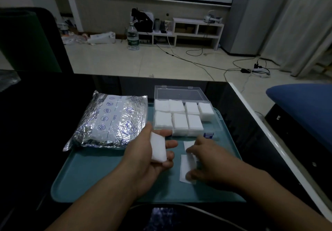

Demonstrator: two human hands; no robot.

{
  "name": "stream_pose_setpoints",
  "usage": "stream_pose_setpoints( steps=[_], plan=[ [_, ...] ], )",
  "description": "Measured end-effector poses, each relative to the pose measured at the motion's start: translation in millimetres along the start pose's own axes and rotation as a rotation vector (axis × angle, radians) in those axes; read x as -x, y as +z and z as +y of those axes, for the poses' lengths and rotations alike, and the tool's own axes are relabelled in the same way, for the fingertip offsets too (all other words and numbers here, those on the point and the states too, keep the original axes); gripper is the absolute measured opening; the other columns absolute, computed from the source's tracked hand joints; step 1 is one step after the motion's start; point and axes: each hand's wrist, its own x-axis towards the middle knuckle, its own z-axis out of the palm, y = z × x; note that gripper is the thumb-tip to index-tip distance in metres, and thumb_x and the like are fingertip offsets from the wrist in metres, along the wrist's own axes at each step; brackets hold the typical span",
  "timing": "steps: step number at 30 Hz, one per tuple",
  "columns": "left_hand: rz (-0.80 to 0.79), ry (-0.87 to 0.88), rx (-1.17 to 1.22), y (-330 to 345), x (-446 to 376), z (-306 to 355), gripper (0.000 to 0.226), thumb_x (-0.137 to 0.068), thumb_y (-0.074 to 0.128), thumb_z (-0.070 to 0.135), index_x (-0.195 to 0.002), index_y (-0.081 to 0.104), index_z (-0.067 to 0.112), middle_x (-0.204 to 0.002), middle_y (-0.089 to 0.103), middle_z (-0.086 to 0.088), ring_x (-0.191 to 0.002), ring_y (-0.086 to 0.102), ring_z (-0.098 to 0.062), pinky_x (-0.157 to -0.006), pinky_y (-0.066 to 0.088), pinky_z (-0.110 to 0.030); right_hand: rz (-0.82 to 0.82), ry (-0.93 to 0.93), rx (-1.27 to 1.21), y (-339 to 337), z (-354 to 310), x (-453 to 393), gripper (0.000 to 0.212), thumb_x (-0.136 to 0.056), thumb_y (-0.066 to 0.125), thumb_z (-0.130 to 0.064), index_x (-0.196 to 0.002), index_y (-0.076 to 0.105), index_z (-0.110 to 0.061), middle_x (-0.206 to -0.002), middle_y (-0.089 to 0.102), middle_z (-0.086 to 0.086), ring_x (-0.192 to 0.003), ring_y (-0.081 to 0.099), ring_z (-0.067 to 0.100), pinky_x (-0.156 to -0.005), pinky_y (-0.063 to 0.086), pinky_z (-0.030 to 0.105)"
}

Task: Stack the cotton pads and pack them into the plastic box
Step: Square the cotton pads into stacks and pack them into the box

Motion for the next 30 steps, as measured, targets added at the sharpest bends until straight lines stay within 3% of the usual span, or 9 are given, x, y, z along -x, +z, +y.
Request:
stream_pose_setpoints(
  steps=[6, 12, 15, 17, 20, 25, 27, 30],
  plan=[
    [0.021, 0.007, 0.005, -3.1, 0.0, 2.2, 0.053, -0.102, 0.034, 0.047, -0.092, 0.062, 0.004, -0.062, 0.06, -0.011, -0.048, 0.042, -0.017, -0.037, 0.03, -0.018, 0.0, 0.063, -0.112, 6.2, -3.5, -6.3, 0.048, -0.07, 0.082, -0.041, -0.11, 0.058, -0.027, -0.106, 0.039, -0.007, -0.11, 0.047, 0.016, -0.087, 0.039, 0.026],
    [0.026, 0.005, -0.005, -3.9, -1.1, 0.6, 0.051, -0.103, 0.034, 0.046, -0.093, 0.062, 0.005, -0.064, 0.06, -0.012, -0.048, 0.043, -0.017, -0.037, 0.031, -0.019, 0.013, 0.071, -0.238, 8.6, -7.8, -3.9, 0.049, -0.076, 0.077, -0.023, -0.119, 0.054, -0.026, -0.106, 0.056, -0.004, -0.094, 0.055, 0.014, -0.07, 0.038, 0.021],
    [0.029, 0.009, -0.012, -3.8, -0.9, 1.3, 0.05, -0.103, 0.034, 0.045, -0.093, 0.062, 0.004, -0.063, 0.059, -0.012, -0.048, 0.043, -0.017, -0.038, 0.03, -0.018, 0.009, 0.064, -0.367, 6.6, -5.8, -3.8, 0.035, -0.075, 0.077, -0.018, -0.105, 0.063, -0.029, -0.089, 0.06, -0.012, -0.076, 0.056, 0.002, -0.06, 0.041, 0.012],
    [0.032, 0.017, -0.014, -3.8, -1.0, 2.2, 0.051, -0.103, 0.034, 0.045, -0.091, 0.062, 0.004, -0.061, 0.059, -0.011, -0.047, 0.042, -0.017, -0.038, 0.03, -0.017, 0.035, 0.07, -0.474, -1.9, -2.8, -2.8, 0.023, -0.075, 0.078, -0.017, -0.092, 0.066, -0.027, -0.085, 0.065, -0.01, -0.076, 0.061, 0.002, -0.062, 0.046, 0.008],
    [0.046, 0.031, -0.037, -3.3, -1.1, 2.0, 0.051, -0.103, 0.034, 0.045, -0.091, 0.062, 0.004, -0.059, 0.06, -0.01, -0.046, 0.043, -0.017, -0.039, 0.03, -0.018, 0.083, 0.097, -0.685, -22.9, -1.1, 5.0, 0.022, -0.076, 0.08, -0.012, -0.092, 0.069, -0.021, -0.091, 0.069, 0.001, -0.077, 0.068, 0.011, -0.066, 0.058, 0.021],
    [0.05, 0.045, -0.108, 0.1, 1.0, -1.6, 0.05, -0.102, 0.036, 0.046, -0.096, 0.062, 0.004, -0.06, 0.062, -0.011, -0.045, 0.048, -0.018, -0.039, 0.034, -0.02, 0.107, 0.003, -0.848, -46.0, -2.2, 18.7, 0.022, -0.074, 0.08, -0.009, -0.093, 0.07, -0.01, -0.077, 0.072, 0.006, -0.056, 0.063, 0.008, -0.053, 0.052, 0.019],
    [0.049, 0.035, -0.149, 3.5, 1.7, -4.6, 0.05, -0.102, 0.037, 0.046, -0.1, 0.063, 0.003, -0.064, 0.065, -0.014, -0.046, 0.055, -0.022, -0.042, 0.04, -0.023, 0.101, -0.062, -0.842, -45.1, -9.0, 18.8, 0.023, -0.072, 0.081, -0.009, -0.092, 0.071, -0.008, -0.078, 0.073, 0.003, -0.062, 0.065, 0.01, -0.056, 0.054, 0.023],
    [0.01, -0.041, -0.126, 7.5, 2.3, -11.0, 0.052, -0.1, 0.04, 0.049, -0.109, 0.062, 0.003, -0.077, 0.07, -0.017, -0.05, 0.064, -0.024, -0.043, 0.048, -0.028, 0.129, -0.146, -0.712, -33.6, -22.6, 13.1, 0.031, -0.069, 0.085, -0.016, -0.097, 0.071, -0.016, -0.092, 0.073, 0.0, -0.079, 0.067, 0.003, -0.073, 0.058, 0.027]
  ],
)
